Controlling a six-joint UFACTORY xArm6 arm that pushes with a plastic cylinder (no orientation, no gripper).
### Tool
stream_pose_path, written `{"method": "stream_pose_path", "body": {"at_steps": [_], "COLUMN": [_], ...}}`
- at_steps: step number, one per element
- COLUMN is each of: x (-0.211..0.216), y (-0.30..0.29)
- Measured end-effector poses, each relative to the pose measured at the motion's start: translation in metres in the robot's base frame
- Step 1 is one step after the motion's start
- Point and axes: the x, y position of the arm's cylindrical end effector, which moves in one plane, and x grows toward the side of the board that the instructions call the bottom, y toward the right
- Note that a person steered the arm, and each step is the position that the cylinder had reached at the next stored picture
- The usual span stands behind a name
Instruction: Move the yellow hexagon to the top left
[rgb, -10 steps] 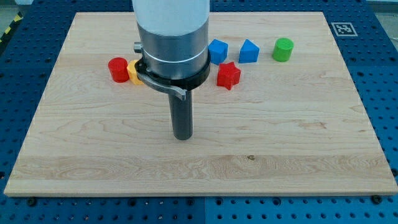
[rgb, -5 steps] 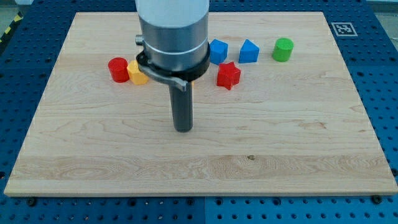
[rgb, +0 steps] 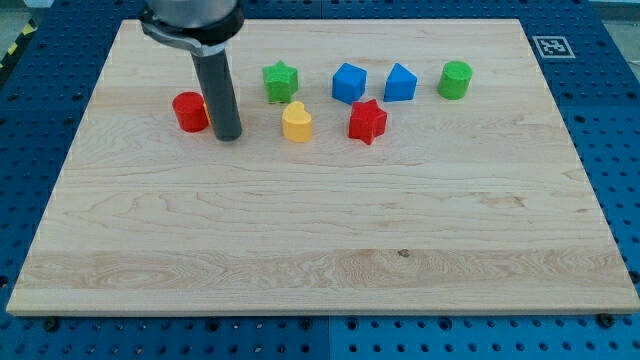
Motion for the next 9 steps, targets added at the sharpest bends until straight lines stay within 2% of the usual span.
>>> {"method": "stream_pose_path", "body": {"at_steps": [5, 6, 7, 9], "x": [-0.143, -0.156, -0.173, -0.186], "y": [-0.022, -0.016, 0.017, 0.004]}}
